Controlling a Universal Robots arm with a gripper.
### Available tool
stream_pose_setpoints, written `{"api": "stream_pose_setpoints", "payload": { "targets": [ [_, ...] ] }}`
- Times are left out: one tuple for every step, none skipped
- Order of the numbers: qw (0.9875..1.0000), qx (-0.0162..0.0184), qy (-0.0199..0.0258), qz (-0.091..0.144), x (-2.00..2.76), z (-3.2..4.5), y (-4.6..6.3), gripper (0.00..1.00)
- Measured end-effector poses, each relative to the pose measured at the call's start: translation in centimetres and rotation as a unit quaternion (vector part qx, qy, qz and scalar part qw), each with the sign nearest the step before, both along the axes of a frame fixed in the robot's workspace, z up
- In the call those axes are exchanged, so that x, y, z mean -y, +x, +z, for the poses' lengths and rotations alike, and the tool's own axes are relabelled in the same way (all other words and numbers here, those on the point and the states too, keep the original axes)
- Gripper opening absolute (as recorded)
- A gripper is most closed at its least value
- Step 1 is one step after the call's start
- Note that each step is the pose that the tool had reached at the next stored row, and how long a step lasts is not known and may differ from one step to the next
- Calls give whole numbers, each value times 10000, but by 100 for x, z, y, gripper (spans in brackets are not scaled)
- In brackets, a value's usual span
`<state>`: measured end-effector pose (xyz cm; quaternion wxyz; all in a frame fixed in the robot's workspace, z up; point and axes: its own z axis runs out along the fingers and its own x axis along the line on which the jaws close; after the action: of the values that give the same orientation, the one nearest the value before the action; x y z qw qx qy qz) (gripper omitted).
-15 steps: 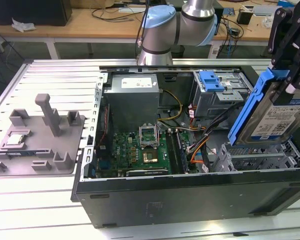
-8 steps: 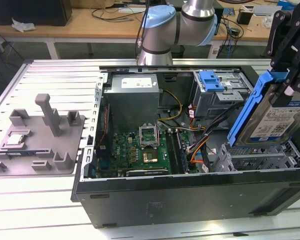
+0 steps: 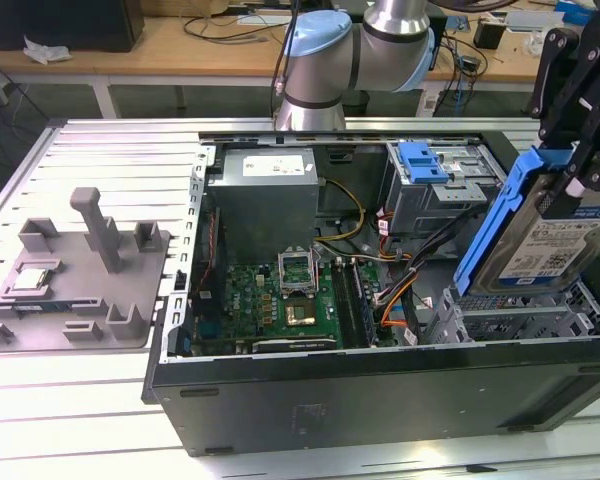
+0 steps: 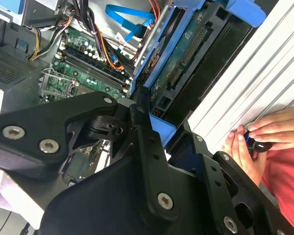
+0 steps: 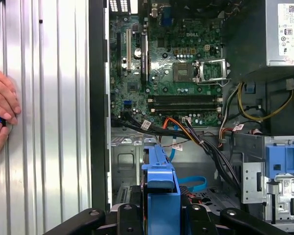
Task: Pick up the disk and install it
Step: 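Insert the disk into the insertion slot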
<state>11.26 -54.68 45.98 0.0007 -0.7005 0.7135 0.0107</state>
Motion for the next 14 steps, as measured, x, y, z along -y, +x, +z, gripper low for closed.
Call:
{"api": "stream_pose_setpoints", "payload": {
  "targets": [
    [10000, 0, 0, 0, 0, -4, 0, 37],
    [10000, 0, 0, 0, 0, -6, 0, 37],
    [10000, 0, 0, 0, 1, -14, 1, 37],
    [10000, 0, 0, 0, 3, -28, 3, 37],
    [10000, 0, 0, 0, 3, -34, 3, 37],
    [10000, 0, 0, 0, 3, -41, 4, 37],
    [10000, 0, 0, 0, 3, -48, 5, 37],
    [10000, 0, 0, 0, 3, -51, 6, 37],
    [10000, 0, 0, 0, 3, -54, 6, 37],
    [10000, 0, 0, 0, 4, -58, 7, 37],
    [10000, 0, 0, 0, 4, -60, 7, 37],
    [10000, 0, 0, 0, 5, -69, 8, 37],
    [10000, 0, 0, 0, 5, -73, 9, 37],
    [10000, 0, 0, 0, 5, -76, 9, 37]
  ]
}}
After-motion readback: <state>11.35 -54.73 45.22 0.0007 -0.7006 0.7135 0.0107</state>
